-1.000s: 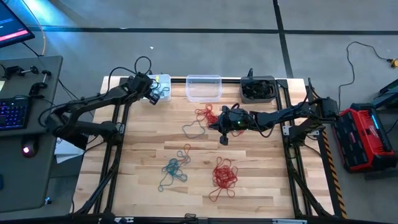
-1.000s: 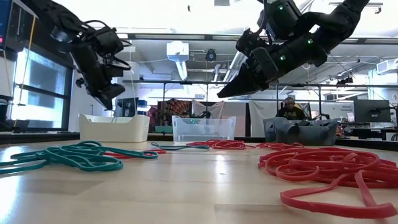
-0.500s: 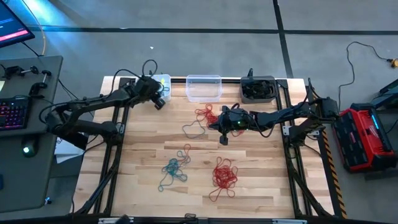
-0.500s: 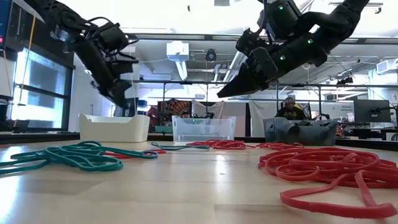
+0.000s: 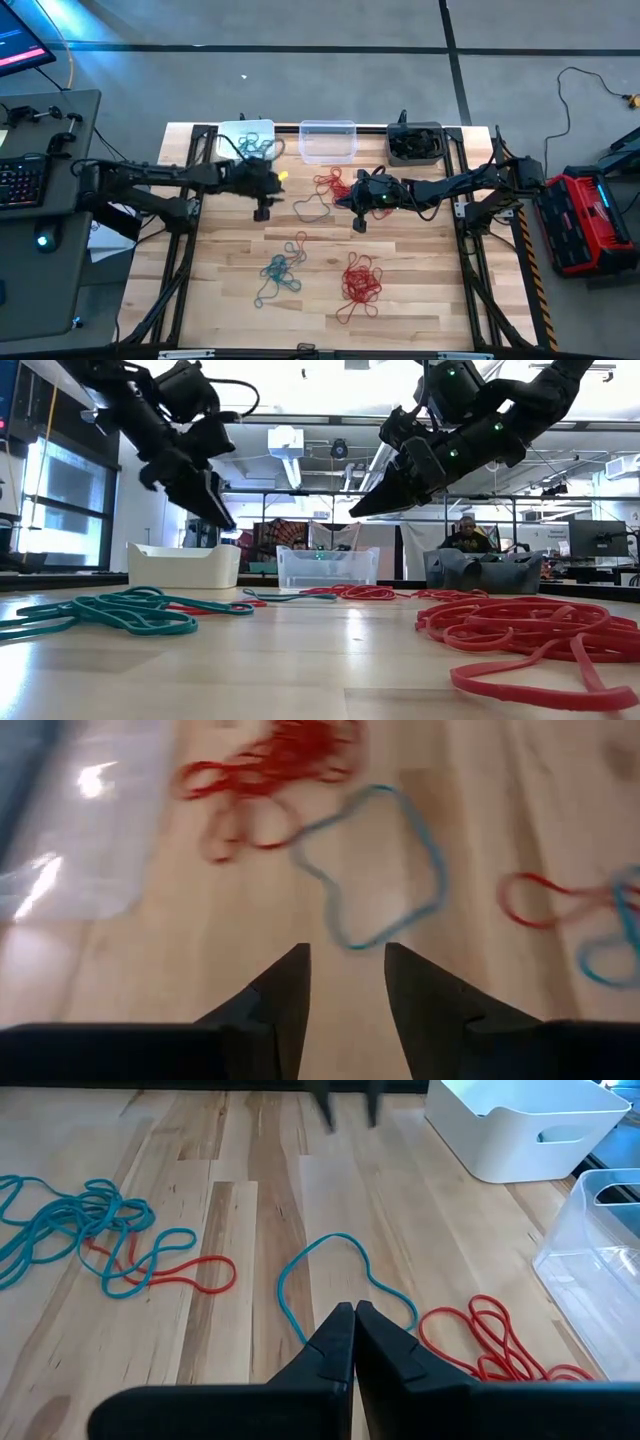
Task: Sort rubber bands into baskets
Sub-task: Put the blue rubber band into the white bin
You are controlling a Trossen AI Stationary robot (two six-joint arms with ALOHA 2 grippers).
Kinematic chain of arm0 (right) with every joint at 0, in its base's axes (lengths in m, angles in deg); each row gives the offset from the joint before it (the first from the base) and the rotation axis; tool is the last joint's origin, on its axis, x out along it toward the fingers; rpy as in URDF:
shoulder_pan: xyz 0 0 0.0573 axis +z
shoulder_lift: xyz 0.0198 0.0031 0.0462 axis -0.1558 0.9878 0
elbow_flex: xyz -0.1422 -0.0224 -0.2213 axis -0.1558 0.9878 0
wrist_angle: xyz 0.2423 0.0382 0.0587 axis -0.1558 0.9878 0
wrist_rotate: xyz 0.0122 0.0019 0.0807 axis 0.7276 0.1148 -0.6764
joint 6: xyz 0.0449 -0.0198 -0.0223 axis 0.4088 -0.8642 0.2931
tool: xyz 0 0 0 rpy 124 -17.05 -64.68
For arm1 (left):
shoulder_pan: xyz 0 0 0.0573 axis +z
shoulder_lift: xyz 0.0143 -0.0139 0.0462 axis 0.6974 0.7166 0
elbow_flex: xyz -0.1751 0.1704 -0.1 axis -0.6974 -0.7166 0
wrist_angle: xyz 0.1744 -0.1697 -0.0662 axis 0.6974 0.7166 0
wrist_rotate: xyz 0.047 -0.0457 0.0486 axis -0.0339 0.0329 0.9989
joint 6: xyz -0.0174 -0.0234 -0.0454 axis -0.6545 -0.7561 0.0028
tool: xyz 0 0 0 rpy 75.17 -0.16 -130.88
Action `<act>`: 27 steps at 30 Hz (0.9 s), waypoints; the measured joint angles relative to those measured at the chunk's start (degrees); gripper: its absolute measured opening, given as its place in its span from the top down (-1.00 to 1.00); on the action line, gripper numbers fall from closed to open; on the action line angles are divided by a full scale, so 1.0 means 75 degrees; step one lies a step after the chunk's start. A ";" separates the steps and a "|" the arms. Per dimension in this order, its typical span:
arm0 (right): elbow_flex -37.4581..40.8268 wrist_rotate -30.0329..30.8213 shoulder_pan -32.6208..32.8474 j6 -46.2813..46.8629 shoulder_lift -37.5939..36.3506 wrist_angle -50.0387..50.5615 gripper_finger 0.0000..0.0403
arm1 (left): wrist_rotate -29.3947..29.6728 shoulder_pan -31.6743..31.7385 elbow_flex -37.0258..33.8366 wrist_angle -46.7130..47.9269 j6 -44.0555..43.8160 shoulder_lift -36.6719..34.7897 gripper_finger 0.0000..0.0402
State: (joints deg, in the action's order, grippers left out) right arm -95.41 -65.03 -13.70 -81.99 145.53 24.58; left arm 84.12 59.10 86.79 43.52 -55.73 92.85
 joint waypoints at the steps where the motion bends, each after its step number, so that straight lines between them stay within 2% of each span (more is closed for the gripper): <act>1: 0.0000 0.0002 0.0000 0.0000 0.0000 0.0002 1.00 | -0.0065 -0.0152 0.0000 -0.0004 0.0102 0.0102 0.41; 4: 0.0000 -0.0001 0.0000 0.0000 0.0000 0.0003 1.00 | -0.0421 -0.0541 0.0000 -0.0102 0.0404 0.0499 0.44; 6: 0.0000 -0.0001 0.0000 0.0000 0.0000 0.0006 1.00 | -0.0368 -0.0779 0.0000 -0.0416 0.0543 0.0820 0.46; 15: 0.0000 0.0000 0.0000 0.0000 0.0000 -0.0021 1.00 | 0.1014 -0.1257 0.0003 -0.1718 0.1598 0.2215 0.46; 27: 0.0000 0.0002 0.0000 0.0000 0.0000 -0.0026 1.00 | 0.1579 -0.1236 0.0009 -0.1887 0.2474 0.2627 0.46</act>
State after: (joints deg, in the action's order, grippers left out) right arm -95.41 -65.01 -13.70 -81.99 145.53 24.39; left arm 95.96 49.83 86.85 29.37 -37.17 112.55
